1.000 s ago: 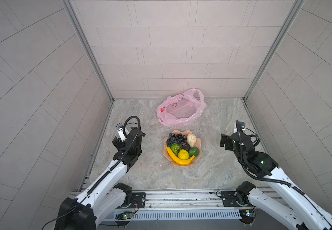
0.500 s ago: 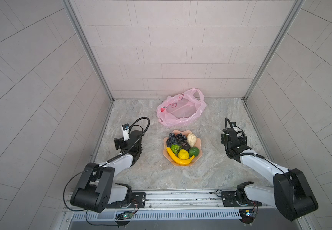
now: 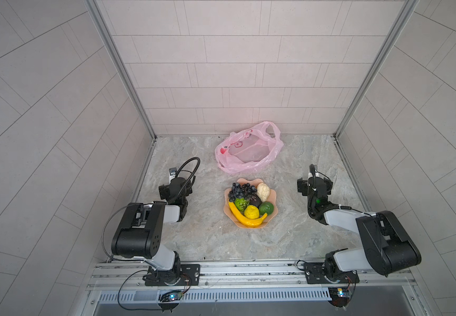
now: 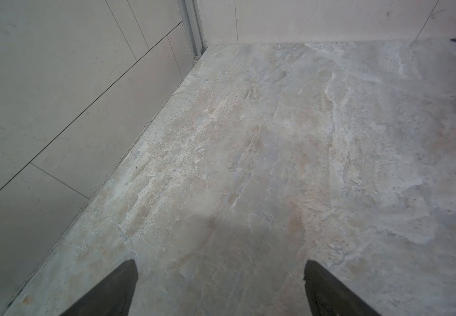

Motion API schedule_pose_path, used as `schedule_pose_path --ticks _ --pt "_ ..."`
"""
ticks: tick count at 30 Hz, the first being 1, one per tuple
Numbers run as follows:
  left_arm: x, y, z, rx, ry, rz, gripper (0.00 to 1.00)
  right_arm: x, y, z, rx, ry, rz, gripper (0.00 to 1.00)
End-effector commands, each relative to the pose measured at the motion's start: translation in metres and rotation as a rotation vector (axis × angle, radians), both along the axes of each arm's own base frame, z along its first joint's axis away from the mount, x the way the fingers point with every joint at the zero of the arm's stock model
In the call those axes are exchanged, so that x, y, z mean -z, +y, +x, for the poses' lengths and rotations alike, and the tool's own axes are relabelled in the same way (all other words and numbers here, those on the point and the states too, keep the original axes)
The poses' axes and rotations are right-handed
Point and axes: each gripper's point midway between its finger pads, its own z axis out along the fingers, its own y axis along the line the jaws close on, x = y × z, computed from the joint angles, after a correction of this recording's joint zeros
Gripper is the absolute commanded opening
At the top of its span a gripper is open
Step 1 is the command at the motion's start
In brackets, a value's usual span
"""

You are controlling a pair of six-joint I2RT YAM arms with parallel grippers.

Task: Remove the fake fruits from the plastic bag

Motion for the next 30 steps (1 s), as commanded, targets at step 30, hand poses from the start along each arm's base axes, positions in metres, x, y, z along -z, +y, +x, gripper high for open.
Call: schedule_pose_path --ticks 30 --pt "-0.014 -0.012 0.010 0.058 -0.049 -0.037 1.00 0.012 -0.017 0.016 0.011 -0.014 0.090 0.99"
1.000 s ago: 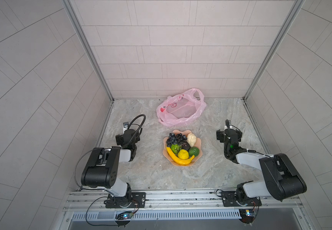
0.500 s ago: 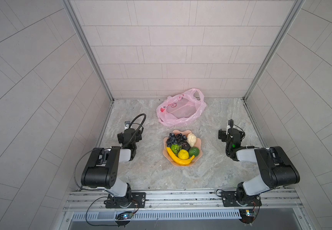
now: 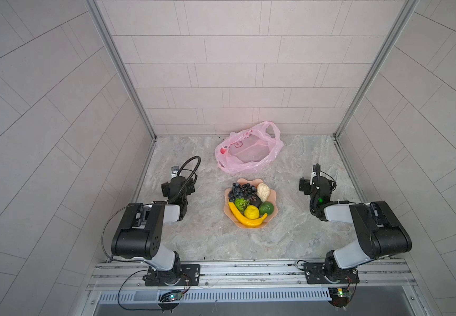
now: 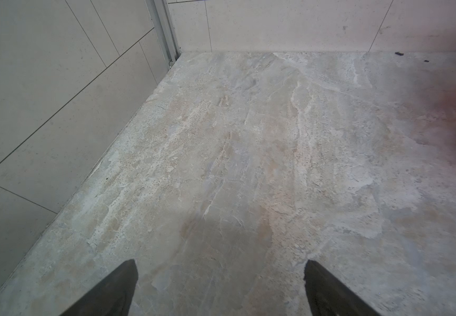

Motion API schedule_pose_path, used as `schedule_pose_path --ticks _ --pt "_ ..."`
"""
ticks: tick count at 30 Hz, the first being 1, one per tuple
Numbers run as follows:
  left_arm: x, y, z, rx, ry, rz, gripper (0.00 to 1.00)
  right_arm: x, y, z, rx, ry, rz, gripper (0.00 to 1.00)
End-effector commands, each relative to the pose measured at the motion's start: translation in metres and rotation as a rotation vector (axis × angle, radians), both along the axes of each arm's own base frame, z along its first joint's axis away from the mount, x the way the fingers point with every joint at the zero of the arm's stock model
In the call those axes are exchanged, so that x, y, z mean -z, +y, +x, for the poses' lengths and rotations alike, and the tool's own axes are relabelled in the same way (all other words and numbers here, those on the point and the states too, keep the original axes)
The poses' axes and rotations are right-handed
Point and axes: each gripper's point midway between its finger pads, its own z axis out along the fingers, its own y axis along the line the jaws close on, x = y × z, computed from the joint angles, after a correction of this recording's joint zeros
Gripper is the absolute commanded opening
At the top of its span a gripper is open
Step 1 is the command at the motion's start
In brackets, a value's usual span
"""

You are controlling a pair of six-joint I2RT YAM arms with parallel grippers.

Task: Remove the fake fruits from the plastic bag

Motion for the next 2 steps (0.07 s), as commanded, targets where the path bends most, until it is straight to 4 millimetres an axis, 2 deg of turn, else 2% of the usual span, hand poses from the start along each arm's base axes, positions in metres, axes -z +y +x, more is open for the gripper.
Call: schedule_pose_path --ticks 1,2 --pt "-0.0117 -0.0011 0.0045 0.000 -0.039 -0.007 1.00 -0.0042 0.0003 0.0022 -0.003 -0.009 0.005 0.99" --pt "-0.0120 -0.0011 0.0045 0.000 -0.040 -0.007 1.00 -0.0041 0.0003 0.0017 -0.003 -0.011 0.006 0.99"
